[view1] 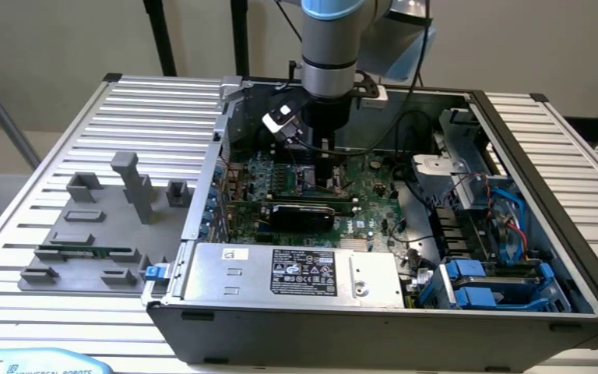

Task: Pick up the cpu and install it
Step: 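Place the cpu into insertion slot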

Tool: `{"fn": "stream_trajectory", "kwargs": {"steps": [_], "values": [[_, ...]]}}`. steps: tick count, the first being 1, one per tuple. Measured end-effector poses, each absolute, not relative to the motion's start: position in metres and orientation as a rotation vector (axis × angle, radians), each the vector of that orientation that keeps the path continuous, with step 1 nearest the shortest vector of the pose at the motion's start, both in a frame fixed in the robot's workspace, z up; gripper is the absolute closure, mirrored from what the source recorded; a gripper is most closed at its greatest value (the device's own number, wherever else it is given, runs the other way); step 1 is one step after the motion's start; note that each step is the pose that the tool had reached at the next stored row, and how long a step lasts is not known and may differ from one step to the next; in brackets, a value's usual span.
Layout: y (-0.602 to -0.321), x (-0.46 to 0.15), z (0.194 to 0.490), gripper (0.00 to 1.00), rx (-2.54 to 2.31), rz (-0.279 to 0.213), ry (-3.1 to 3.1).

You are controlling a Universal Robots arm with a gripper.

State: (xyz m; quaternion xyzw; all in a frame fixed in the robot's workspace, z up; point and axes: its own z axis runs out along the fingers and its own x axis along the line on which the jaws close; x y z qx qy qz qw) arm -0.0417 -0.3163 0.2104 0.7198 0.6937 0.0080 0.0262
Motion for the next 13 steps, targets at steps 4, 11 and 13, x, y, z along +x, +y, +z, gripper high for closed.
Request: {"fn": "stream_trajectory", "kwargs": {"steps": [4,11,13], "values": [[-0.3163,-0.0417,0.2158,0.52,2.224,0.025,2.144],[-0.3163,-0.0417,0.2168,0.82,2.224,0.025,2.144],[-0.3162,-0.0417,0.2167,0.87,2.224,0.025,2.144]]}}
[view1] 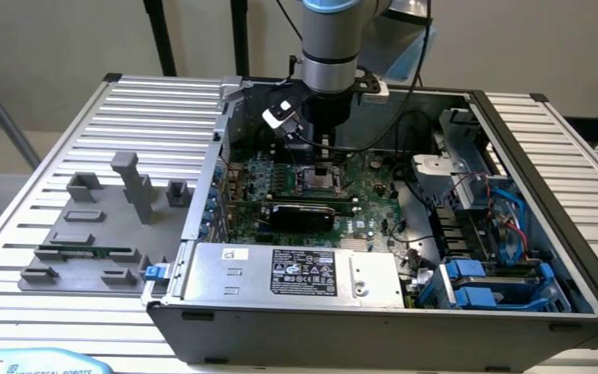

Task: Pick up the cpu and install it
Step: 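Place the cpu into insertion slot, then close the cpu cover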

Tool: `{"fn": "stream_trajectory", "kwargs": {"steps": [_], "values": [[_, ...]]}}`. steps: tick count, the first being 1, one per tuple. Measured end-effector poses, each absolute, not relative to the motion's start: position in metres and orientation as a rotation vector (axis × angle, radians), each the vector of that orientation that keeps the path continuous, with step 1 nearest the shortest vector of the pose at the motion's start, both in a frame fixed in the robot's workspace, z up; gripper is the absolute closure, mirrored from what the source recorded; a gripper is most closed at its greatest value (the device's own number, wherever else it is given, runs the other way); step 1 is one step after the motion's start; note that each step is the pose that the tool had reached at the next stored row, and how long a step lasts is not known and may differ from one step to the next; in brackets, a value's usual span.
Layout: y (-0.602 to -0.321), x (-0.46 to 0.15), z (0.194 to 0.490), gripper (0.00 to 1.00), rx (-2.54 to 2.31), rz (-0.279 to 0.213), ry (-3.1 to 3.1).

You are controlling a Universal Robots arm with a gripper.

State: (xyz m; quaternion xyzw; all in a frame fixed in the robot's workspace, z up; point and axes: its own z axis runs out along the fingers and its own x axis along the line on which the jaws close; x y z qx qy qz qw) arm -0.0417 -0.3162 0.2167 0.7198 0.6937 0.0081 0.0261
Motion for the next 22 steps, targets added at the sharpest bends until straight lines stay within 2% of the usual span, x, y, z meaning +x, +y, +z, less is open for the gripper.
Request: {"fn": "stream_trajectory", "kwargs": {"steps": [16,22], "values": [[-0.3166,-0.0417,0.2168,0.89,2.225,0.025,2.144],[-0.3245,-0.0375,0.2207,0.89,2.229,0.030,2.148]]}}
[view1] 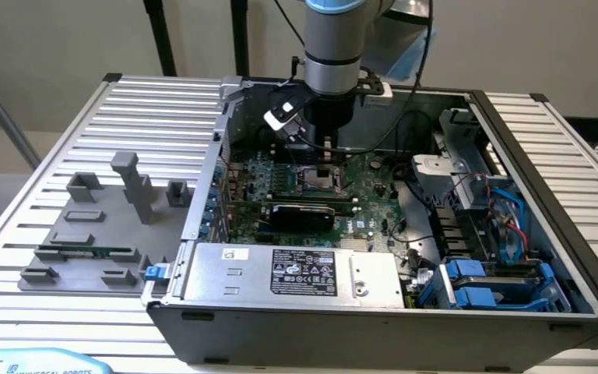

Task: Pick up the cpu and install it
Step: 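Close the cpu cover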

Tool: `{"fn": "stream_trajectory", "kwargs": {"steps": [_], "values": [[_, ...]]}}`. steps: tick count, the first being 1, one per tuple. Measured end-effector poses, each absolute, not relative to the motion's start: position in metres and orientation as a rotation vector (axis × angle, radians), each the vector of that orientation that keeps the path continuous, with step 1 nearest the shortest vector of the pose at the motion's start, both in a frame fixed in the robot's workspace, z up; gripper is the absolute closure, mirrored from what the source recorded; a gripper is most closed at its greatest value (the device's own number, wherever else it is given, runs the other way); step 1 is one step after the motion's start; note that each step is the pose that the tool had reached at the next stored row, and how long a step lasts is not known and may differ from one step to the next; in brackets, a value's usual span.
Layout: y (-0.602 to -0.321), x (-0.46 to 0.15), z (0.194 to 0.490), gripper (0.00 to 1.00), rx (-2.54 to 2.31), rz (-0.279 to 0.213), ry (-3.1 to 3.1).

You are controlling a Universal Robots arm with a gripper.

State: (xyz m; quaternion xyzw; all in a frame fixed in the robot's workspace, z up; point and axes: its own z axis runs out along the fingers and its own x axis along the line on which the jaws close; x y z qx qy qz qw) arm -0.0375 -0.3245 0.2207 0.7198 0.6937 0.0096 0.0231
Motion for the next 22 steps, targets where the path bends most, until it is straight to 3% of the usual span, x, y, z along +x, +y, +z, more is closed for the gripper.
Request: {"fn": "stream_trajectory", "kwargs": {"steps": [22], "values": [[-0.338,0.037,0.272,0.89,2.250,0.003,2.169]]}}
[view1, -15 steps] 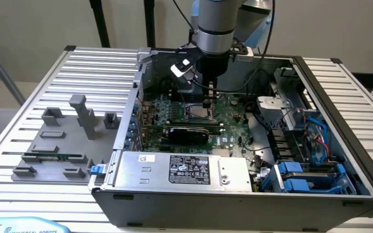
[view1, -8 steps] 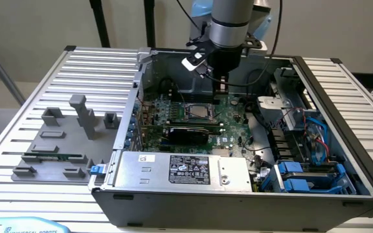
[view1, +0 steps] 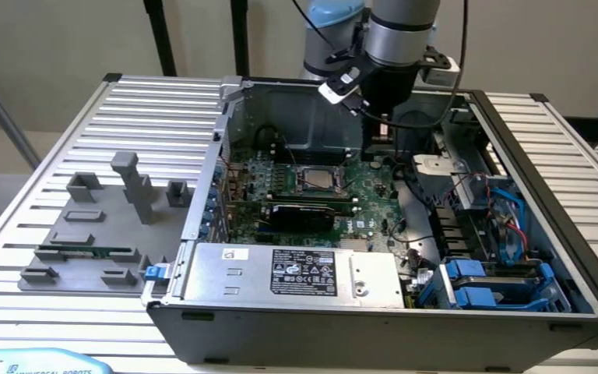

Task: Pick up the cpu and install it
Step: 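Close the cpu cover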

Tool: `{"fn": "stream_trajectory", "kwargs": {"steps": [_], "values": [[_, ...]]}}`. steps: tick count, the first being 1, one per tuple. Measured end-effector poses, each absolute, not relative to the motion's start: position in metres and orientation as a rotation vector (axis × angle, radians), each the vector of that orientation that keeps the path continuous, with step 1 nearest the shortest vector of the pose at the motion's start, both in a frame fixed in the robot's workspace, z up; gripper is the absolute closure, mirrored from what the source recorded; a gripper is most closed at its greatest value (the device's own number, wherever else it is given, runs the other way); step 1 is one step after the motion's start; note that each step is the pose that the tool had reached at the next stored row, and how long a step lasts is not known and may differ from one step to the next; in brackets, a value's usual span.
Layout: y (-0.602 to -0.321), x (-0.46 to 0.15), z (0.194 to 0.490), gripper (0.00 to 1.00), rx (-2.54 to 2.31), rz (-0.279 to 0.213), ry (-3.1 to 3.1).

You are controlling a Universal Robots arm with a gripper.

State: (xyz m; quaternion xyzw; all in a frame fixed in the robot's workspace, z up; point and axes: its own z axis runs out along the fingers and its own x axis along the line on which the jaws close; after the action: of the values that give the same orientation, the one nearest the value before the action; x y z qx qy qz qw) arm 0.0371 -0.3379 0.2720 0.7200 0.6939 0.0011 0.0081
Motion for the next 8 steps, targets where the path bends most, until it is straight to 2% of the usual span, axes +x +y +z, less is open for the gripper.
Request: {"fn": "stream_trajectory", "kwargs": {"steps": [8], "values": [[-0.338,0.055,0.267,0.89,2.254,0.006,2.173]]}}
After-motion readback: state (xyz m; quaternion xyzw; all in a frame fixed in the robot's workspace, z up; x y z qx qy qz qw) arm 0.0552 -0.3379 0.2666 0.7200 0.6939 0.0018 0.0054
